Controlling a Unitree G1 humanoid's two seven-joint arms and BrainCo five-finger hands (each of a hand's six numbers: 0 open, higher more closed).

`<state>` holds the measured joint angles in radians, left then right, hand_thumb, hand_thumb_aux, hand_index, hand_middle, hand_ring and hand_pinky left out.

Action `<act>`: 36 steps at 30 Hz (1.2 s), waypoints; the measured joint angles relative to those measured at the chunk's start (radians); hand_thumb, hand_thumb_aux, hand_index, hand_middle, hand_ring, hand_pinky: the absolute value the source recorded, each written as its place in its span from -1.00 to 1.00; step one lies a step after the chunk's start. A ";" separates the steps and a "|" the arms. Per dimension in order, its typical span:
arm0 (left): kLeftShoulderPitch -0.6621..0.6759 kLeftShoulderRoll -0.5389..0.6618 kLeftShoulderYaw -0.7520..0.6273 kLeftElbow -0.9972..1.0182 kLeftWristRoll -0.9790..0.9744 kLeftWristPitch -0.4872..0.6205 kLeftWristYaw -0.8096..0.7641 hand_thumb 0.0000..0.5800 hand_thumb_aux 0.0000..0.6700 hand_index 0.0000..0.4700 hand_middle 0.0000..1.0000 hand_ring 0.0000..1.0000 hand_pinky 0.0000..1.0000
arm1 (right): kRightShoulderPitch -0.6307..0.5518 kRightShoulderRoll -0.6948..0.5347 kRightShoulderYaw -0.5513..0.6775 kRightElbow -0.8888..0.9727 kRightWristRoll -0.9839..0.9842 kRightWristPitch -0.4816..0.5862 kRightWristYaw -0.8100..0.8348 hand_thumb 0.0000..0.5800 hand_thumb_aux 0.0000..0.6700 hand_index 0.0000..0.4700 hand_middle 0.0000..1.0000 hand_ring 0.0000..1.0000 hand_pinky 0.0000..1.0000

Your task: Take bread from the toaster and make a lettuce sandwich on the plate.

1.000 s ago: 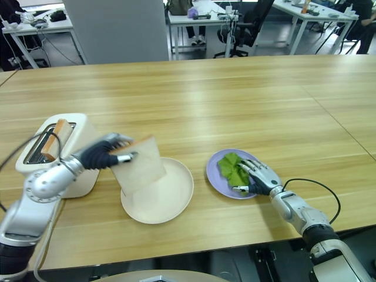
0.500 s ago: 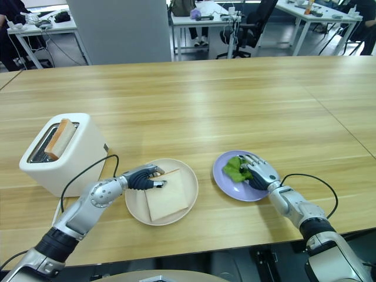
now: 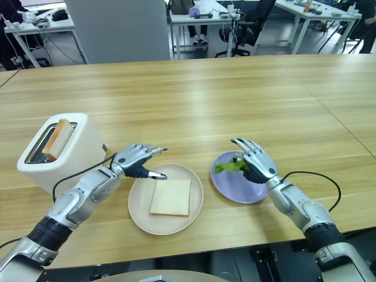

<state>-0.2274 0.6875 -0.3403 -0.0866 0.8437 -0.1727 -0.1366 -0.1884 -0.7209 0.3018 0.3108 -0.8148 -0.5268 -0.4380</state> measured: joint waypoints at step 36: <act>0.255 0.163 0.534 -0.117 0.156 0.547 -0.287 -1.00 -1.00 -1.00 -1.00 -1.00 -1.00 | -0.245 0.348 0.406 0.205 -0.174 -0.048 0.248 0.38 -0.11 -0.13 -1.00 -1.00 -1.00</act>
<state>0.0278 0.8507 0.1937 -0.2034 1.0000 0.3741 -0.4232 -0.4334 -0.3728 0.7075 0.5161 -0.9890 -0.5752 -0.1899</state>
